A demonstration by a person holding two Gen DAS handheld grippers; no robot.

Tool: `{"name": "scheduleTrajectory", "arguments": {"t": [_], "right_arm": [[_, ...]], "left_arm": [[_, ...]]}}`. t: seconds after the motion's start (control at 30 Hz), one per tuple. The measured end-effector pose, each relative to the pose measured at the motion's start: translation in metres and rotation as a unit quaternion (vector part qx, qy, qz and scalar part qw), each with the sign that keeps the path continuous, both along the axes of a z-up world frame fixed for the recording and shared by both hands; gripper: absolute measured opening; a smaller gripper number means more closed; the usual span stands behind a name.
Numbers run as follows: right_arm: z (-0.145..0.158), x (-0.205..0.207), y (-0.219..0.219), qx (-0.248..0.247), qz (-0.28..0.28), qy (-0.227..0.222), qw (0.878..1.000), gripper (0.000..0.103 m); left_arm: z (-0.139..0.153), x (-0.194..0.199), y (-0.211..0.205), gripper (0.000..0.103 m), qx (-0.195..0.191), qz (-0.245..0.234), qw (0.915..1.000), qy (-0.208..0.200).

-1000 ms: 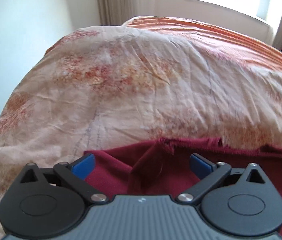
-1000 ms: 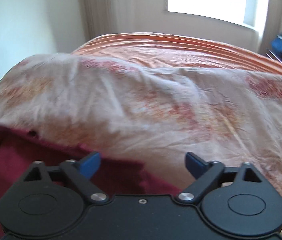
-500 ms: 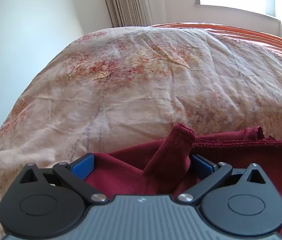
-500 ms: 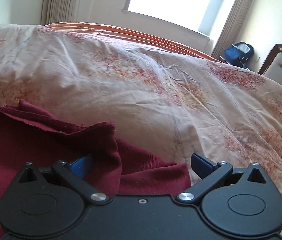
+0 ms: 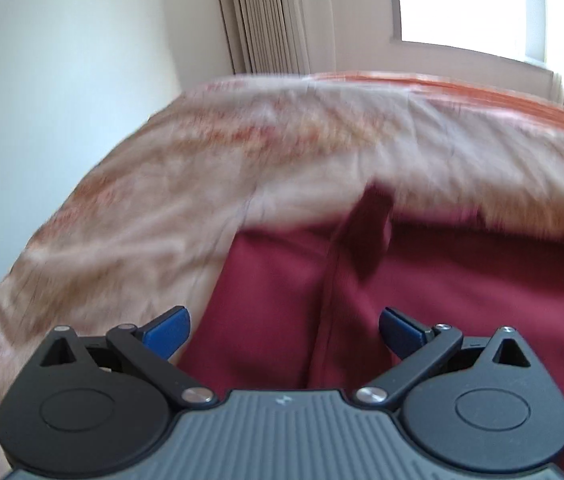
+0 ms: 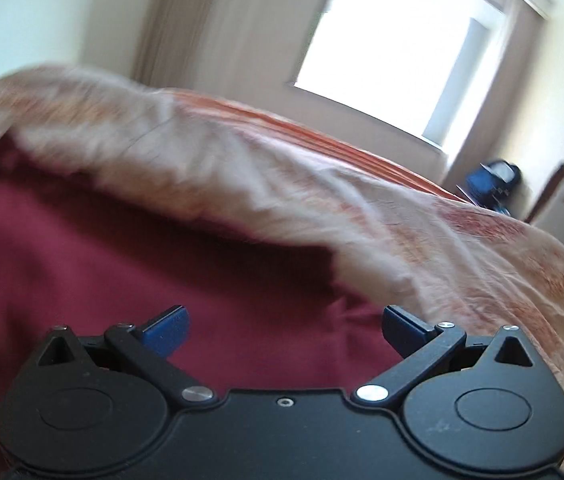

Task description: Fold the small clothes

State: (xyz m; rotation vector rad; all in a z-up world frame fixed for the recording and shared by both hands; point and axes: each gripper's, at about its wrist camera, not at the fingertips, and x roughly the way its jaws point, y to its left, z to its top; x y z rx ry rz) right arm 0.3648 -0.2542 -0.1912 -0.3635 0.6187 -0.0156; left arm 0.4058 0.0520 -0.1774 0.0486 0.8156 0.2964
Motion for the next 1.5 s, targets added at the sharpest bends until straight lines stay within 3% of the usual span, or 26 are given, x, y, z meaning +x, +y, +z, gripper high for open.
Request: {"name": "scheduleTrajectory", "arguments": {"t": [0.1, 0.2, 0.4, 0.53, 0.67, 1.5], "right_arm": [[-0.022, -0.004, 0.009, -0.016, -0.010, 0.014, 1.000, 0.102], [-0.030, 0.000, -0.001, 0.016, -0.035, 0.011, 0.999, 0.102], [-0.013, -0.015, -0.006, 0.038, -0.067, -0.019, 0.997, 0.102], [-0.008, -0.042, -0.002, 0.065, -0.070, -0.027, 0.995, 0.102], [-0.022, -0.058, 0.009, 0.048, -0.063, -0.005, 0.997, 0.102], [-0.052, -0.066, 0.012, 0.037, -0.073, -0.010, 0.997, 0.102]], "left_arm": [[-0.015, -0.012, 0.012, 0.103, -0.028, 0.004, 0.9995, -0.014], [-0.015, -0.014, 0.018, 0.103, -0.046, 0.003, 0.9987, -0.021], [0.005, -0.019, 0.022, 0.103, -0.075, 0.006, 0.9971, 0.000], [0.006, -0.033, 0.019, 0.103, -0.073, 0.010, 0.9971, 0.018], [-0.002, -0.046, 0.016, 0.102, -0.071, 0.010, 0.9972, 0.018], [-0.002, -0.052, 0.024, 0.103, -0.090, 0.003, 0.9954, 0.034]]}}
